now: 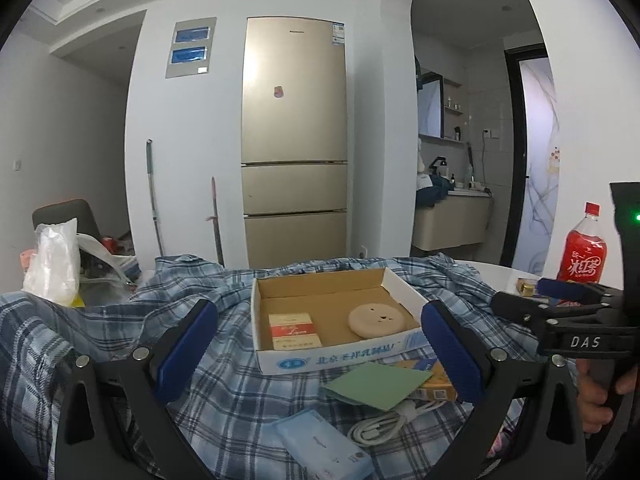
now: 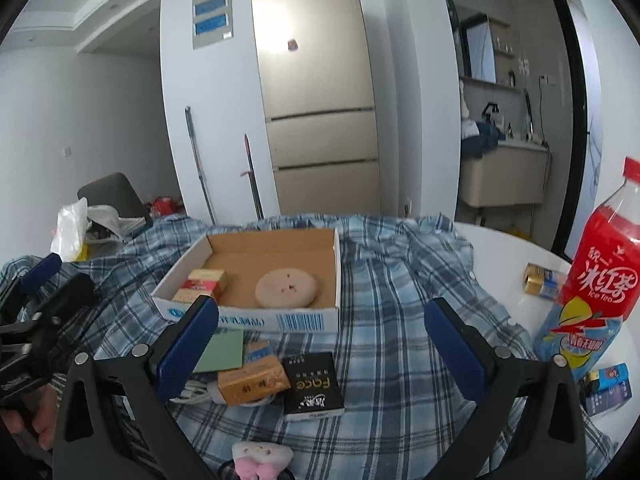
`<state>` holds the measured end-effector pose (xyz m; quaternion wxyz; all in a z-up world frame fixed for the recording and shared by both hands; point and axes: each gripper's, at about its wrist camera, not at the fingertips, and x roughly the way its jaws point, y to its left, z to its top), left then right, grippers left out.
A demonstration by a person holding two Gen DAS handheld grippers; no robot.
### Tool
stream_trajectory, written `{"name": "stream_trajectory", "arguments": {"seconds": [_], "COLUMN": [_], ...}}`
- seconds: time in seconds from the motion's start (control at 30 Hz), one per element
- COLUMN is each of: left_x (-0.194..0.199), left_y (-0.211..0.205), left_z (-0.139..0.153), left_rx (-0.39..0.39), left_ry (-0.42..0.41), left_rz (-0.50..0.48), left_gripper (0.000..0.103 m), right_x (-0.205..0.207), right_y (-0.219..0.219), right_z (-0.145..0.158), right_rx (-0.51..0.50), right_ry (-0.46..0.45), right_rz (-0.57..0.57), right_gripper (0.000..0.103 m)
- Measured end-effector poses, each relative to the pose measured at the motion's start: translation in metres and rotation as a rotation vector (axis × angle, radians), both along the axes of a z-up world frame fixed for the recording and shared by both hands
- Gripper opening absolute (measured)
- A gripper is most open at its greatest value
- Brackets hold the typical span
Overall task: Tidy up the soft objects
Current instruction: 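Move the right gripper toward the small orange box beside the green card, then grasp the gold-and-blue Liqun cigarette pack with the right gripper and lift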
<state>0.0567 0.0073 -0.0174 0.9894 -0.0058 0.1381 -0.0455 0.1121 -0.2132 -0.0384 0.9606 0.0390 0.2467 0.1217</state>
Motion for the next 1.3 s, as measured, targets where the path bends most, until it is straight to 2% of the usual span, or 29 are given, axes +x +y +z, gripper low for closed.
{"name": "stream_trajectory", "arguments": {"seconds": [0.07,0.17,0.43,0.57,0.73,0.83,0.87,1.0,1.07,1.2,1.23,1.3], "left_x": [0.002,0.005,0.001,0.001,0.002,0.004,0.004,0.005,0.005,0.004,0.003,0.003], "left_y": [0.001,0.004,0.002,0.002,0.005,0.005,0.005,0.006,0.006,0.005,0.005,0.005], "left_z": [-0.001,-0.002,-0.001,0.0,0.0,0.001,0.0,0.0,0.0,0.0,0.0,0.0], "left_rx": [-0.005,-0.016,-0.018,-0.017,-0.028,-0.028,-0.029,-0.028,-0.026,-0.023,-0.023,-0.024], "left_ry": [0.016,0.047,0.036,0.038,0.048,0.055,0.056,0.058,0.057,0.052,0.052,0.053], "left_rz": [0.006,0.025,0.016,0.022,0.03,0.039,0.038,0.034,0.033,0.035,0.034,0.031], "left_gripper": [0.103,0.092,0.092,0.092,0.092,0.092,0.092,0.092,0.092,0.092,0.092,0.092], "right_x": [0.002,0.006,0.014,0.021,0.023,0.024,0.025,0.019,0.014,0.001,-0.002,-0.008], "right_y": [0.003,0.015,0.051,0.058,0.061,0.064,0.066,0.064,0.062,0.055,0.052,0.049], "right_z": [-0.004,-0.011,-0.035,-0.046,-0.05,-0.053,-0.055,-0.051,-0.048,-0.053,-0.056,-0.061], "right_rx": [0.0,-0.028,-0.132,-0.165,-0.168,-0.188,-0.196,-0.204,-0.235,-0.282,-0.29,-0.319], "right_ry": [0.032,0.078,0.19,0.256,0.29,0.316,0.338,0.34,0.341,0.405,0.422,0.434], "right_rz": [0.04,0.109,0.283,0.299,0.327,0.345,0.356,0.372,0.339,0.309,0.309,0.298], "right_gripper": [0.099,0.096,0.087,0.077,0.073,0.06,0.052,0.052,0.052,0.053,0.054,0.066]}}
